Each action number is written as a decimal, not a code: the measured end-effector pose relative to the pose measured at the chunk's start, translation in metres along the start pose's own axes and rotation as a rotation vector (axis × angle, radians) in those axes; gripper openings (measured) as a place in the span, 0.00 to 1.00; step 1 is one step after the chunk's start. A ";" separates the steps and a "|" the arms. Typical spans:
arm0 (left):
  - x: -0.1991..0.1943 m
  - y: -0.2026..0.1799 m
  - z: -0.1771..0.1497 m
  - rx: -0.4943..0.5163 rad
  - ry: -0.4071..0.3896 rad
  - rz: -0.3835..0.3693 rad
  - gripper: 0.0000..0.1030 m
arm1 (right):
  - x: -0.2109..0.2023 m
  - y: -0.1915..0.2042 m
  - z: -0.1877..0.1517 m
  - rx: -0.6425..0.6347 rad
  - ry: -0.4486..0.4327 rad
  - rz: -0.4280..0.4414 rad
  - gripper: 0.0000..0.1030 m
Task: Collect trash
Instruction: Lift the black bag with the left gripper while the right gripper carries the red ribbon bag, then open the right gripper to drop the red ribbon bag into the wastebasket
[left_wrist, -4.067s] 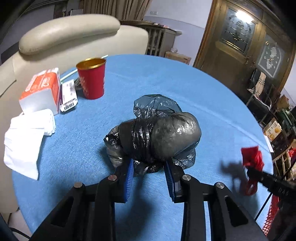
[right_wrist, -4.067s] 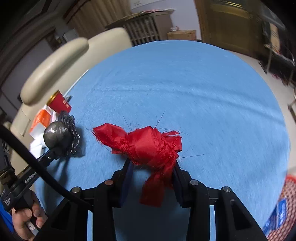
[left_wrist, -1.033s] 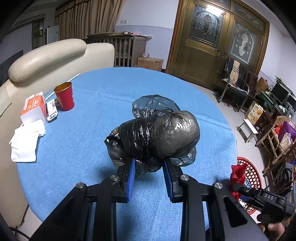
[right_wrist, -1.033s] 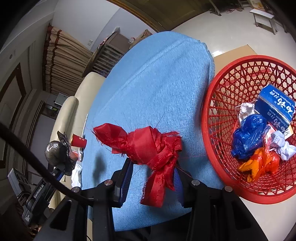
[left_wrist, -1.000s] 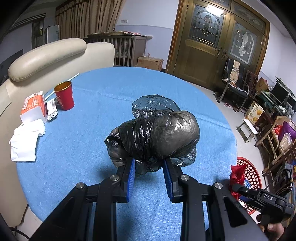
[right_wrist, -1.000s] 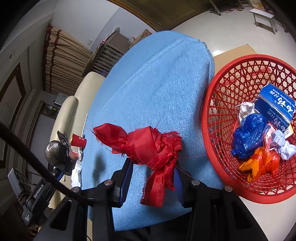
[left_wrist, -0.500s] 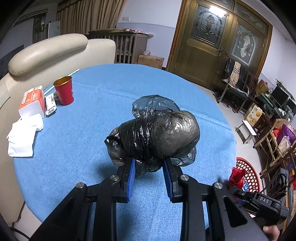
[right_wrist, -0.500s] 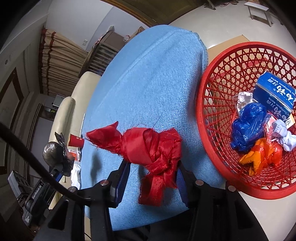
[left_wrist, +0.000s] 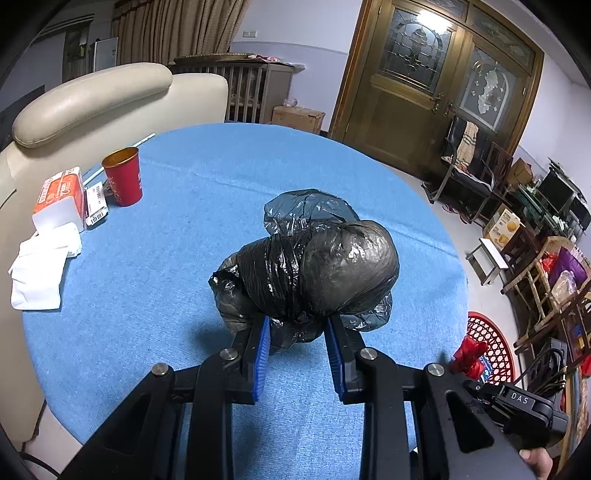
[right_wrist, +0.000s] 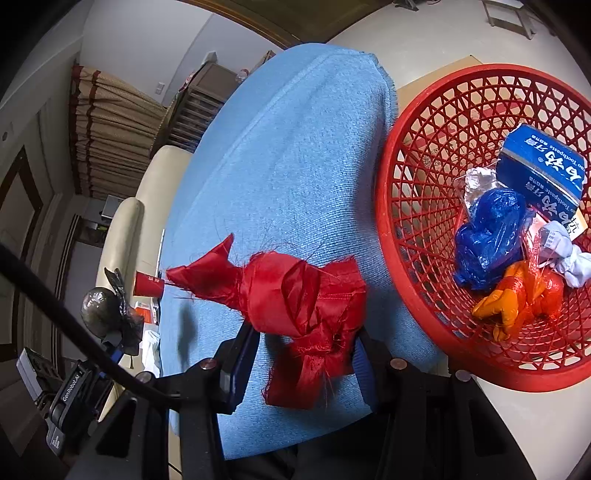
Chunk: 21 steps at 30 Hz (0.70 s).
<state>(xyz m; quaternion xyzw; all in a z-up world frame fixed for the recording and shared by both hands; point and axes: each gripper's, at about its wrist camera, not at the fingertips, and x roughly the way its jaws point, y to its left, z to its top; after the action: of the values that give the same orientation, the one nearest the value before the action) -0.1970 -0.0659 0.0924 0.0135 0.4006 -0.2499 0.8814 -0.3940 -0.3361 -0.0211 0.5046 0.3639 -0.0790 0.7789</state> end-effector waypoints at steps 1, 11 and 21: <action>0.000 0.000 0.000 0.000 0.000 -0.001 0.29 | 0.000 0.000 0.000 0.000 0.000 0.000 0.50; 0.007 0.006 0.001 -0.015 0.018 -0.008 0.29 | 0.006 -0.012 -0.002 0.053 0.027 -0.003 0.53; 0.008 0.004 0.002 -0.014 0.022 -0.013 0.28 | 0.001 -0.009 -0.003 0.032 0.003 0.006 0.53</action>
<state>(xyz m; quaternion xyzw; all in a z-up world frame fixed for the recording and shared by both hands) -0.1892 -0.0661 0.0866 0.0076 0.4119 -0.2526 0.8755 -0.3990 -0.3377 -0.0290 0.5182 0.3621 -0.0821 0.7704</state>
